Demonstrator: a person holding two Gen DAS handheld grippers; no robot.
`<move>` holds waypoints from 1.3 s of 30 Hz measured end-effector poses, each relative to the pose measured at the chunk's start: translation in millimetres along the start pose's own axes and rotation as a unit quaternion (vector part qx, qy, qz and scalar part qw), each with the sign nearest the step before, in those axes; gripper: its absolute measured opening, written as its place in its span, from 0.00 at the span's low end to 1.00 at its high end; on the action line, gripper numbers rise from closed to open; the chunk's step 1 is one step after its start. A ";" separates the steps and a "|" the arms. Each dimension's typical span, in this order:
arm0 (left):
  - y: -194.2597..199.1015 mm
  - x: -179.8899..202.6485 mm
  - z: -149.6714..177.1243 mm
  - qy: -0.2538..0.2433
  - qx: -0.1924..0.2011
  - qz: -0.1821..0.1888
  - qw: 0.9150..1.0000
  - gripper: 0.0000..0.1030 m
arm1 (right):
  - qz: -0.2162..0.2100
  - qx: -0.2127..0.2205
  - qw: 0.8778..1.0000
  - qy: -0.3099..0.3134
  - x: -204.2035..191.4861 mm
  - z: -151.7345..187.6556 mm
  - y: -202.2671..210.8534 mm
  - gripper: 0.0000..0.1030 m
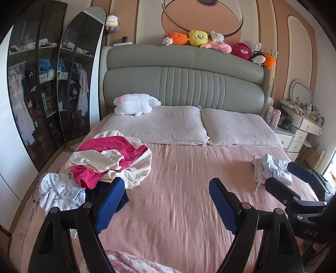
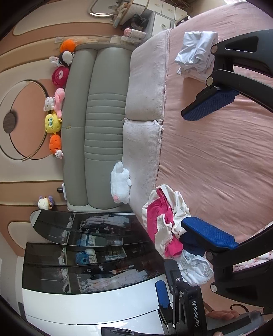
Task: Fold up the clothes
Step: 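Move both grippers toward the clothes pile on the bed, then grasp the light blue cartoon-print pants waistband with the left gripper while the right gripper grasps the cuff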
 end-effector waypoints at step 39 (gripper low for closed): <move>-172.7 -351.1 145.0 0.213 -0.142 -0.148 0.955 0.80 | -0.141 -0.215 0.949 0.182 -304.3 99.8 -339.7 0.91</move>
Point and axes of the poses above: each gripper's, at about its wrist camera, not at the fingertips, and y roughly against the way its jaws point, x to its right, z to its underside, the point moved 10 cm from there along -y, roughly the way its jaws point, and after that the axes turned 6 degrees about z, right-handed, at the moved point
